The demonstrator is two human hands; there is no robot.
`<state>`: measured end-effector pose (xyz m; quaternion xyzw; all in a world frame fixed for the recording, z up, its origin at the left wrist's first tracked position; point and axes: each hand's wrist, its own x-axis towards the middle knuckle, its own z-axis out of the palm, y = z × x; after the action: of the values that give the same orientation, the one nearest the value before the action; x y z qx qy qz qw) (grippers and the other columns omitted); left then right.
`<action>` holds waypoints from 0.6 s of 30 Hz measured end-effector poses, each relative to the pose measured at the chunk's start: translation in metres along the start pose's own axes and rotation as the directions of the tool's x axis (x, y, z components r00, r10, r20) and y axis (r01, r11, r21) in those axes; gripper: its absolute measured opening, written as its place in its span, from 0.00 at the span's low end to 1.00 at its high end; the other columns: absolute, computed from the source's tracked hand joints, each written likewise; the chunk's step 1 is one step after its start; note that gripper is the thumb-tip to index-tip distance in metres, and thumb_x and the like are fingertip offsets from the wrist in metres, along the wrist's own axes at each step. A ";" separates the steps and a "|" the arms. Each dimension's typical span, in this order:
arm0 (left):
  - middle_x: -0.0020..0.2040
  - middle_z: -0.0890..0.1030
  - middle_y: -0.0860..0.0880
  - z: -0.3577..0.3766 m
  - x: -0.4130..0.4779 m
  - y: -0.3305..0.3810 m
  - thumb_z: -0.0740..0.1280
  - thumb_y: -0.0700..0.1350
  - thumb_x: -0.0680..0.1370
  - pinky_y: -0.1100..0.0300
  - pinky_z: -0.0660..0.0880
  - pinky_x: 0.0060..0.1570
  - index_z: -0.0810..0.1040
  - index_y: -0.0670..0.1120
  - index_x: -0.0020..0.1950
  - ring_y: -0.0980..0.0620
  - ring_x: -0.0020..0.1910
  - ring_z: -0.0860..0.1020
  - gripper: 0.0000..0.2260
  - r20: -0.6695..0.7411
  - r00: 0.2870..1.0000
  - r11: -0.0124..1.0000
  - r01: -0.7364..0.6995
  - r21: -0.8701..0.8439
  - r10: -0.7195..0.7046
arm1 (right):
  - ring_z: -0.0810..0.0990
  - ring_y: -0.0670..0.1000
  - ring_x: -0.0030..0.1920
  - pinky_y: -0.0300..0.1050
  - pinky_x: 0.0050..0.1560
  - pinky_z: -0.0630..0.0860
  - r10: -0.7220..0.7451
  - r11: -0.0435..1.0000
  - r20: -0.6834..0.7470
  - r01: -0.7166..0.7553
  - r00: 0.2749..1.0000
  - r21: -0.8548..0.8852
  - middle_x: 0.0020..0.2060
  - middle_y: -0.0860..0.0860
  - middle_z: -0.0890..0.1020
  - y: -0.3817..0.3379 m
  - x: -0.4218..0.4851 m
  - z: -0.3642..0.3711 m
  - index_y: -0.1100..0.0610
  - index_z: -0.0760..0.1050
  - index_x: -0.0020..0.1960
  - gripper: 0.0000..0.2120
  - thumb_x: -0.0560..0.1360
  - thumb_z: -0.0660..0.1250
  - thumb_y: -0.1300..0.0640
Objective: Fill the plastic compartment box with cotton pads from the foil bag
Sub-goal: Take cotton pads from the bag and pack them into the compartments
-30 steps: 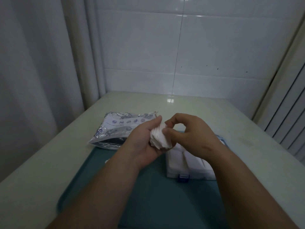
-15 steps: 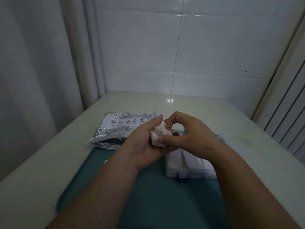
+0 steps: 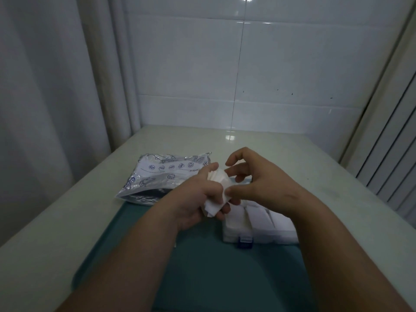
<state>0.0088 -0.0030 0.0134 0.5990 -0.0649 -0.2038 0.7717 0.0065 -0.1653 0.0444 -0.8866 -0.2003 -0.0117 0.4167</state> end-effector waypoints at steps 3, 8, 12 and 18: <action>0.47 0.77 0.29 0.000 -0.002 0.001 0.60 0.30 0.59 0.57 0.74 0.26 0.56 0.56 0.76 0.42 0.31 0.77 0.47 0.035 0.999 0.998 0.014 0.055 -0.016 | 0.78 0.40 0.37 0.32 0.37 0.76 0.006 1.000 0.024 -0.005 1.000 -0.011 0.46 0.41 0.80 0.000 0.000 0.000 0.42 0.67 0.54 0.23 0.69 0.75 0.58; 0.57 0.75 0.30 0.003 -0.006 0.001 0.60 0.30 0.60 0.55 0.75 0.28 0.56 0.61 0.76 0.42 0.31 0.78 0.48 0.074 0.997 0.995 -0.013 0.095 0.006 | 0.79 0.42 0.37 0.36 0.41 0.80 0.034 0.999 0.069 -0.033 0.997 -0.005 0.46 0.42 0.81 0.001 0.000 0.002 0.42 0.66 0.54 0.22 0.69 0.75 0.55; 0.64 0.69 0.33 0.006 -0.007 0.002 0.62 0.30 0.62 0.54 0.77 0.29 0.56 0.62 0.75 0.41 0.32 0.79 0.46 0.053 0.999 0.996 -0.012 0.088 0.007 | 0.83 0.49 0.44 0.50 0.51 0.82 0.059 0.998 0.115 -0.061 0.992 0.008 0.45 0.48 0.84 0.002 -0.001 0.000 0.44 0.68 0.53 0.21 0.68 0.75 0.56; 0.56 0.79 0.38 -0.001 0.002 0.002 0.69 0.32 0.69 0.49 0.78 0.47 0.75 0.49 0.56 0.42 0.49 0.80 0.20 -0.232 0.944 0.960 -0.189 0.207 0.236 | 0.81 0.46 0.46 0.41 0.50 0.80 0.088 0.994 -0.109 -0.094 0.990 -0.056 0.50 0.47 0.81 0.007 0.000 -0.009 0.46 0.71 0.63 0.23 0.70 0.74 0.52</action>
<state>0.0110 -0.0028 0.0145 0.6776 -0.0483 -0.0338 0.7331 0.0106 -0.1761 0.0454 -0.9052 -0.1369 -0.0458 0.3997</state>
